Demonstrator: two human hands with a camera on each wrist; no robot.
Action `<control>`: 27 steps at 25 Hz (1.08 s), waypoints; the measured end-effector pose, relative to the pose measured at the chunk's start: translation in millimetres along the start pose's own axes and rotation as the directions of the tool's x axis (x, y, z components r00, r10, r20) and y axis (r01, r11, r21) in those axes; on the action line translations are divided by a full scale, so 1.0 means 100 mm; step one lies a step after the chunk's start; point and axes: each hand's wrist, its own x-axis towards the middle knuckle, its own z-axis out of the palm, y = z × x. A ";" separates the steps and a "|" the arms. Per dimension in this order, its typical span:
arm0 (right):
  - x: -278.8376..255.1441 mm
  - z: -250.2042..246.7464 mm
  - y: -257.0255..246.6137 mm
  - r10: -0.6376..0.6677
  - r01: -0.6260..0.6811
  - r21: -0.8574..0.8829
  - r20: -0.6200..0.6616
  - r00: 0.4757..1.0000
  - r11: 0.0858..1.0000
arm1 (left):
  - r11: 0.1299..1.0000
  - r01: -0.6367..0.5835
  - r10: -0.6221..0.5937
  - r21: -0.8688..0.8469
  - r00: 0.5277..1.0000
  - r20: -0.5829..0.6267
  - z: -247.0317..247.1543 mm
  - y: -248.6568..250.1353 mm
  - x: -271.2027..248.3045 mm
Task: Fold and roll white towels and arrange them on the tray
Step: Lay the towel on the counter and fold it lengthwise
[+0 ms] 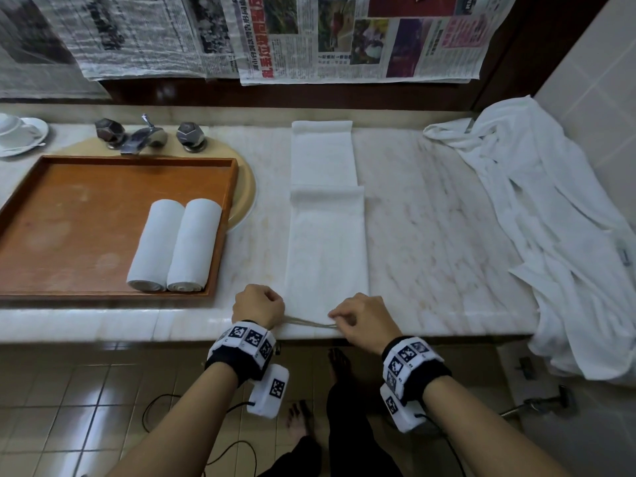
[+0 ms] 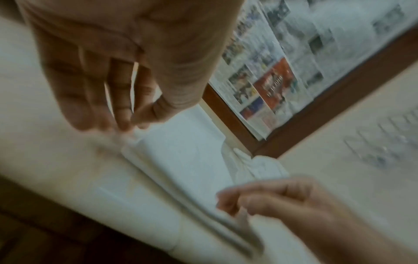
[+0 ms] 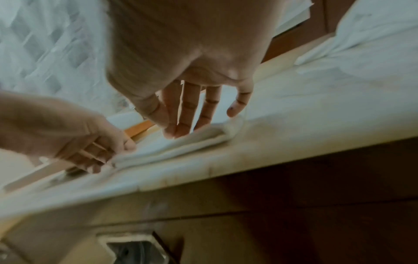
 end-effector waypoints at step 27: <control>0.80 -0.36 0.32 0.123 -0.116 -0.268 0.011 0.992 0.956 | 0.904 -0.380 0.351 0.195 0.921 0.167 0.59 0.61 0.42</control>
